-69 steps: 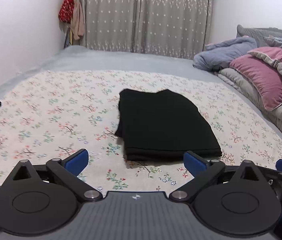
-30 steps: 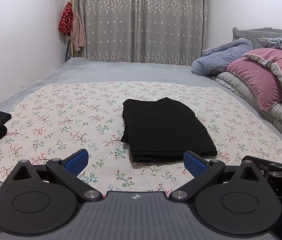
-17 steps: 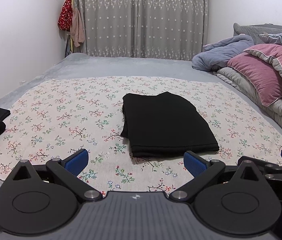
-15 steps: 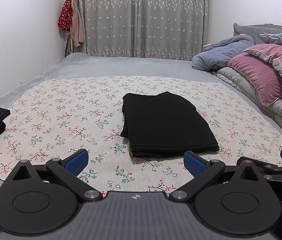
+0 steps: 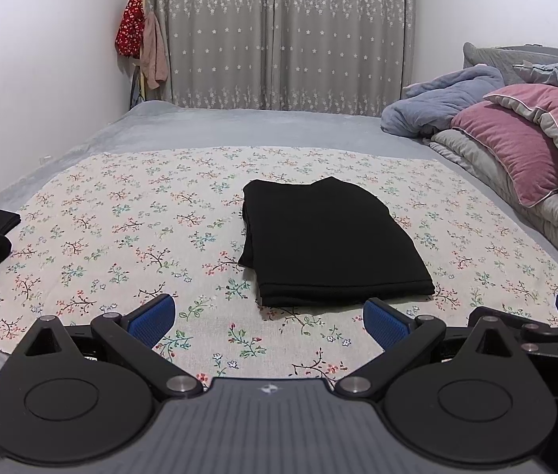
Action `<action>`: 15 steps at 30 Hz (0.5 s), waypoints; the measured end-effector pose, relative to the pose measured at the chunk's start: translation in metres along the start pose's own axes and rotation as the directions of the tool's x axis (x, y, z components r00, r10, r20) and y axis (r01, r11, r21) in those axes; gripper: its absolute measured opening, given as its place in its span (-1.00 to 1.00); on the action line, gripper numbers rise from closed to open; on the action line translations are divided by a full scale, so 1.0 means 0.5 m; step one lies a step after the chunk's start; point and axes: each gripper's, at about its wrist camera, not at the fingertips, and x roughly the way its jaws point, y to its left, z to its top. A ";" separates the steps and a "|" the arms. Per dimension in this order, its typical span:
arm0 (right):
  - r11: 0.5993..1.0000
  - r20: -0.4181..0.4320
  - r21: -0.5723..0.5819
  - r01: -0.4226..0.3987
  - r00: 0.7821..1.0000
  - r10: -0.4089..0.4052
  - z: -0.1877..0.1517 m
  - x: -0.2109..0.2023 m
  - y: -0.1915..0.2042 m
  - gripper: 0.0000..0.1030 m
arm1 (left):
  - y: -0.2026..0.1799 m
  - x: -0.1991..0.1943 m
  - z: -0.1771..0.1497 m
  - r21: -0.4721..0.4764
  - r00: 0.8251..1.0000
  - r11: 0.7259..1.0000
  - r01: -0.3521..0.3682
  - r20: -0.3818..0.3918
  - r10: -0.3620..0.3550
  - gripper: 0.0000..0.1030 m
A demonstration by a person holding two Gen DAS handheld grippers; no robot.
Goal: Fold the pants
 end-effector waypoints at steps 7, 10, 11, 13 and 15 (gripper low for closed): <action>1.000 0.001 0.000 0.001 1.000 -0.001 0.000 -0.001 -0.002 1.00 | -0.006 0.000 0.000 0.005 1.000 1.000 -0.003 0.003 0.003 0.99; 1.000 -0.001 0.002 0.002 1.000 -0.002 -0.003 0.000 -0.003 1.00 | -0.008 0.002 -0.001 0.006 1.000 1.000 0.000 0.002 0.000 0.99; 1.000 0.000 0.002 0.002 1.000 -0.002 -0.003 0.000 -0.003 1.00 | -0.008 0.003 -0.002 0.006 1.000 1.000 0.003 0.001 -0.003 0.99; 1.000 0.000 0.004 0.004 1.000 -0.004 -0.003 0.000 -0.002 1.00 | -0.009 0.002 -0.003 0.008 1.000 1.000 0.003 0.005 -0.003 0.99; 1.000 0.000 0.005 0.004 1.000 -0.004 -0.004 0.000 -0.004 1.00 | -0.010 0.002 -0.003 0.007 1.000 1.000 0.004 0.007 -0.004 0.99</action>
